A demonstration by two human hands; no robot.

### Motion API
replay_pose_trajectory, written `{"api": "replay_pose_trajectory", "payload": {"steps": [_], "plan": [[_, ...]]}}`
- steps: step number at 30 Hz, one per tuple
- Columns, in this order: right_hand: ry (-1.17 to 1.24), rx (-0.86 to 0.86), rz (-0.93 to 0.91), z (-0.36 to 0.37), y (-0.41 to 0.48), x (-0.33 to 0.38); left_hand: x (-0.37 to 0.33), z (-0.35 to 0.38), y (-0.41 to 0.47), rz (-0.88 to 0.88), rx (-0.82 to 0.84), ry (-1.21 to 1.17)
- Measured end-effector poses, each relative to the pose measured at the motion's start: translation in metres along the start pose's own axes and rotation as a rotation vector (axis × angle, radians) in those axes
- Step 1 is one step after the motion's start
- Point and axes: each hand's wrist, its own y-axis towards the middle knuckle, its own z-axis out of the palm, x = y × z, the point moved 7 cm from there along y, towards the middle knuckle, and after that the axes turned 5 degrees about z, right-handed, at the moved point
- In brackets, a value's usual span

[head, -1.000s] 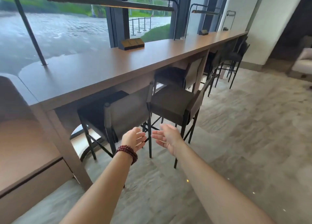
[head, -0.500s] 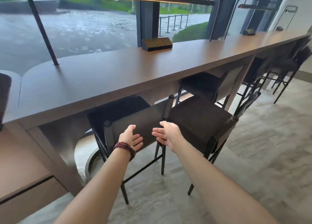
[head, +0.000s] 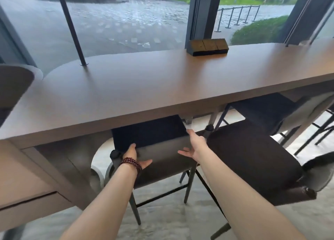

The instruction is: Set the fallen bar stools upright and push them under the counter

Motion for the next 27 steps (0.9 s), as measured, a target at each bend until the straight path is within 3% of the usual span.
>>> {"api": "replay_pose_trajectory", "payload": {"steps": [7,10,13,16,20,27], "plan": [[0.098,-0.073,0.016,-0.011,0.042,0.028,-0.007,0.007,0.011,0.091,-0.071,-0.208],[0.092,-0.059,0.070,-0.008,0.045,0.024,-0.010,0.001,0.004,0.112,-0.111,0.010],[0.042,-0.088,0.053,-0.005,0.042,0.019,-0.021,-0.006,-0.002,0.157,-0.135,0.081],[0.067,-0.027,0.047,0.008,0.037,0.002,-0.028,-0.020,0.000,0.155,-0.129,0.024],[0.114,0.006,0.024,0.019,0.031,-0.010,-0.030,-0.039,0.007,0.154,-0.079,-0.271],[0.113,0.041,-0.001,0.019,0.024,-0.008,-0.032,-0.037,-0.008,0.109,-0.076,-0.202]]}}
